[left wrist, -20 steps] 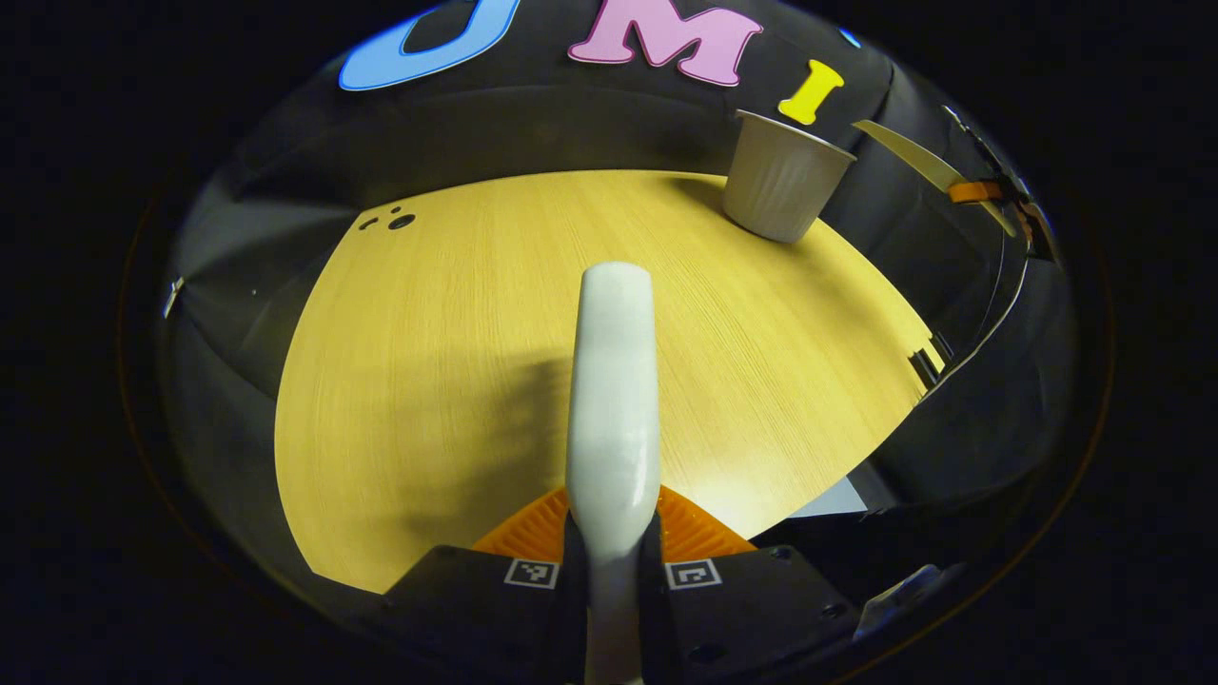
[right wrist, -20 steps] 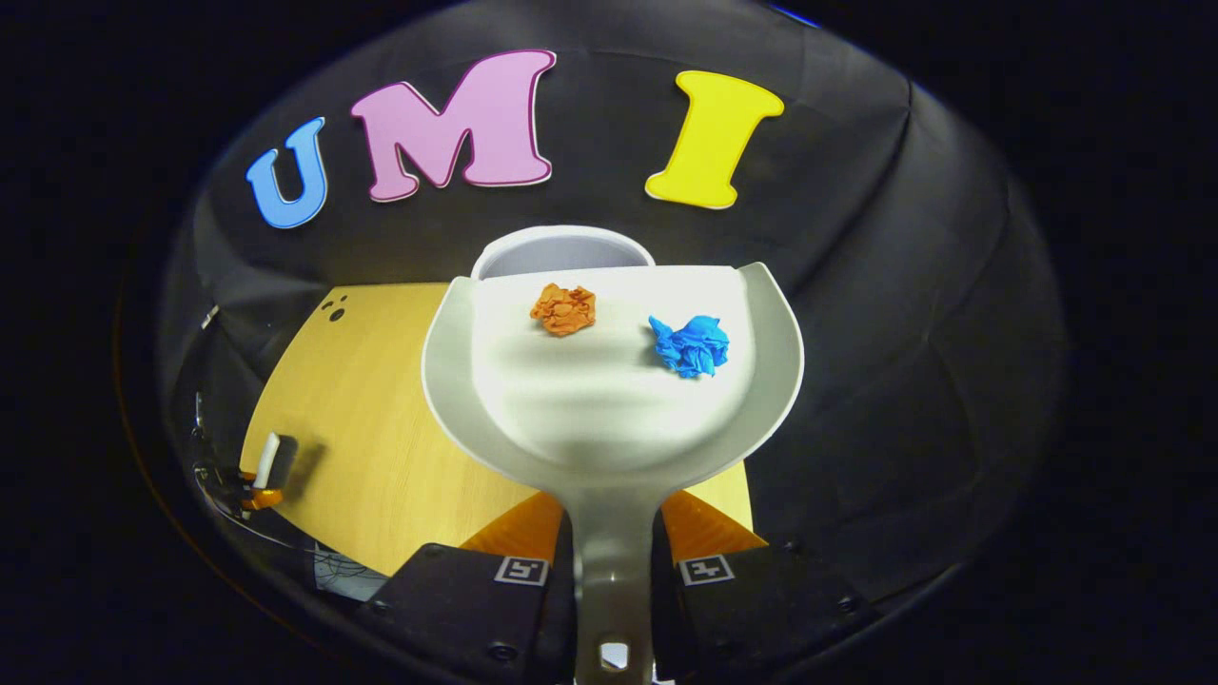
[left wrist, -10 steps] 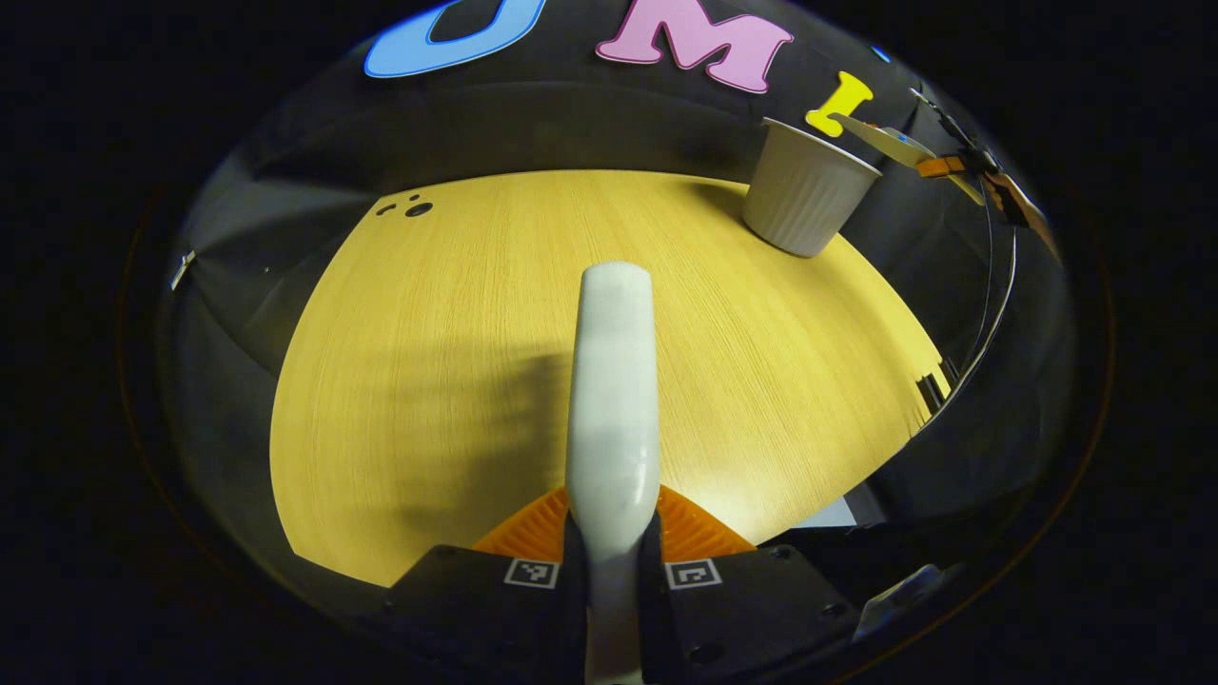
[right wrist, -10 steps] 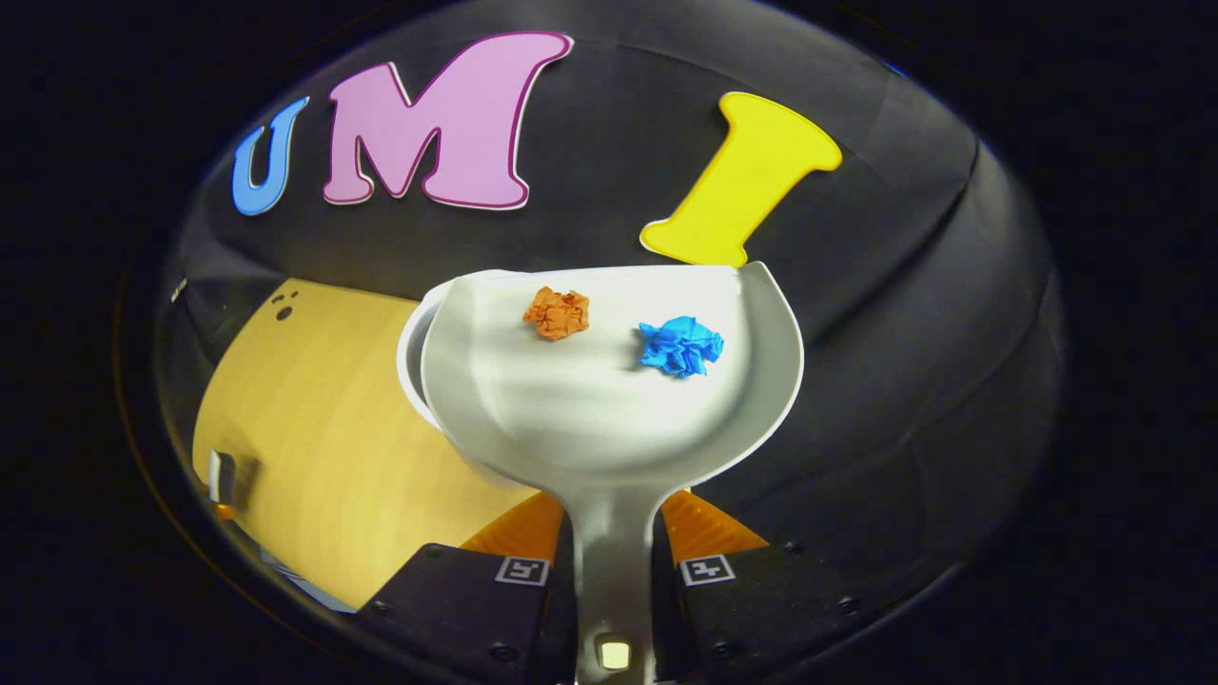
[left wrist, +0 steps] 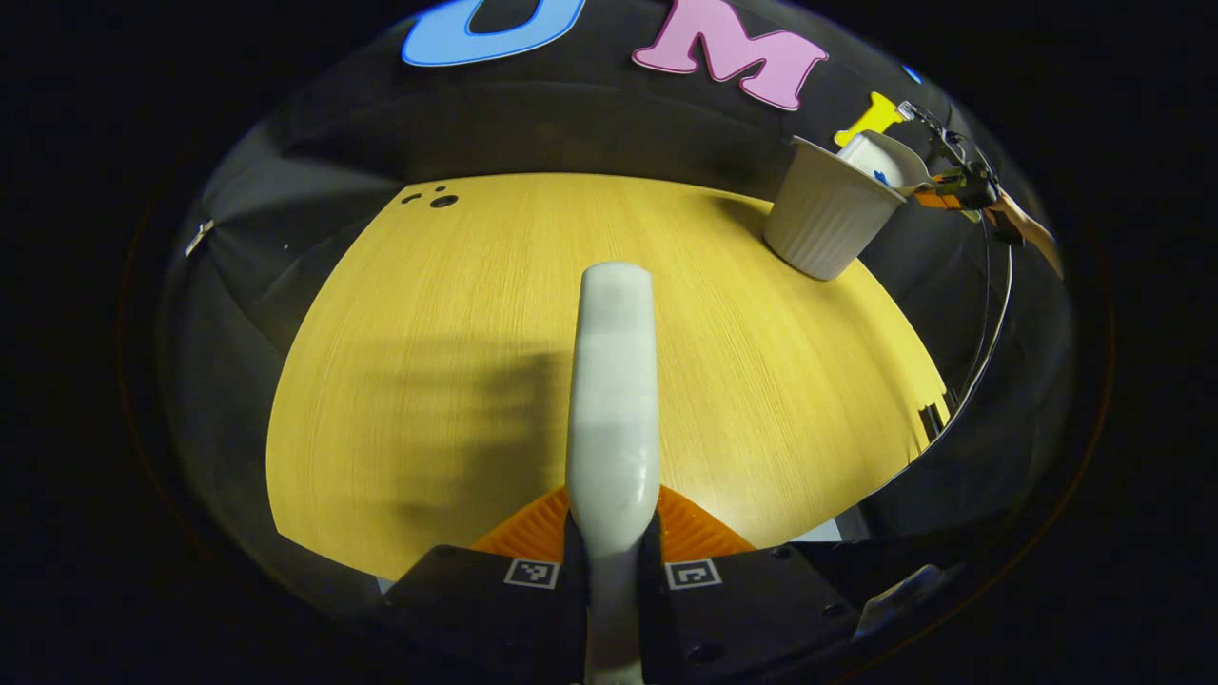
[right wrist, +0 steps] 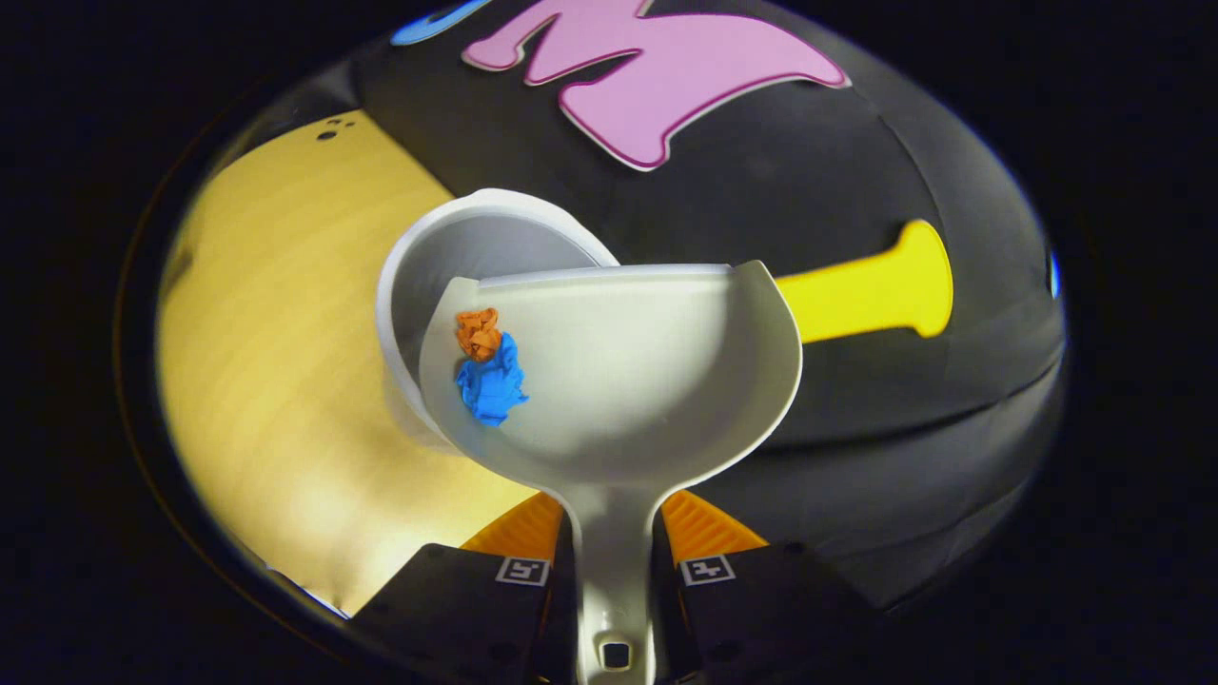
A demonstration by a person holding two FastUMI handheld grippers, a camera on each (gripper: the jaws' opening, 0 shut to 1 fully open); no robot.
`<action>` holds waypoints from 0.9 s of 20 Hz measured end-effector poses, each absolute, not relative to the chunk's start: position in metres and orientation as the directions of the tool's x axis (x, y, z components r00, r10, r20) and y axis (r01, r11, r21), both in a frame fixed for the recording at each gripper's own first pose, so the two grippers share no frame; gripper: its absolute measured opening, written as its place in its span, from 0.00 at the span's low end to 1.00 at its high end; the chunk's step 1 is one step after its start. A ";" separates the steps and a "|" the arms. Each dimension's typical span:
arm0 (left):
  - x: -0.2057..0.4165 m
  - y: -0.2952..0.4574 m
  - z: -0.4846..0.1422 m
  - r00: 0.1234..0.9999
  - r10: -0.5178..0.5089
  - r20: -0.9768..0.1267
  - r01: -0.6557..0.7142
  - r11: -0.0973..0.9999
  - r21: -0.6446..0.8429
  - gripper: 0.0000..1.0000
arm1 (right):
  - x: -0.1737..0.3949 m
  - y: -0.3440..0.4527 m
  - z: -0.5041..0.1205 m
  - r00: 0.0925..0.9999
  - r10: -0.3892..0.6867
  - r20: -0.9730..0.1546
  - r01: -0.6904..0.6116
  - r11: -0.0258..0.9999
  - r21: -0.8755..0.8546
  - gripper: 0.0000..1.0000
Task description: Pick up the small broom and dustpan from the desktop, sweep the trash into the dustpan with the broom, and then empty the trash into the garbage bin.
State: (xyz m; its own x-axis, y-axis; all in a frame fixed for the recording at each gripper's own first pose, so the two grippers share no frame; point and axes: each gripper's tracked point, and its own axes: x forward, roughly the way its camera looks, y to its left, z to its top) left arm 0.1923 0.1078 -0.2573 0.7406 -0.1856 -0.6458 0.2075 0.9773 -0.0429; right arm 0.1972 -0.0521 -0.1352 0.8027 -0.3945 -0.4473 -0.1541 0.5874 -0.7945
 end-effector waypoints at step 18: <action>0.219 0.132 -0.245 0.776 -0.137 -0.616 0.149 0.988 -0.033 0.27 | 0.198 -0.078 -0.091 0.814 -0.466 -0.346 -0.257 0.246 -0.935 0.35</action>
State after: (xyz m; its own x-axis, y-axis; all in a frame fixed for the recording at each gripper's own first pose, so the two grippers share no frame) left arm 0.2186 0.1322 -0.2447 0.7756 -0.1369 -0.6161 0.1485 0.9884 -0.0327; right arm 0.1983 -0.0778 -0.0907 0.8143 -0.4658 -0.3464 -0.2567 0.2464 -0.9346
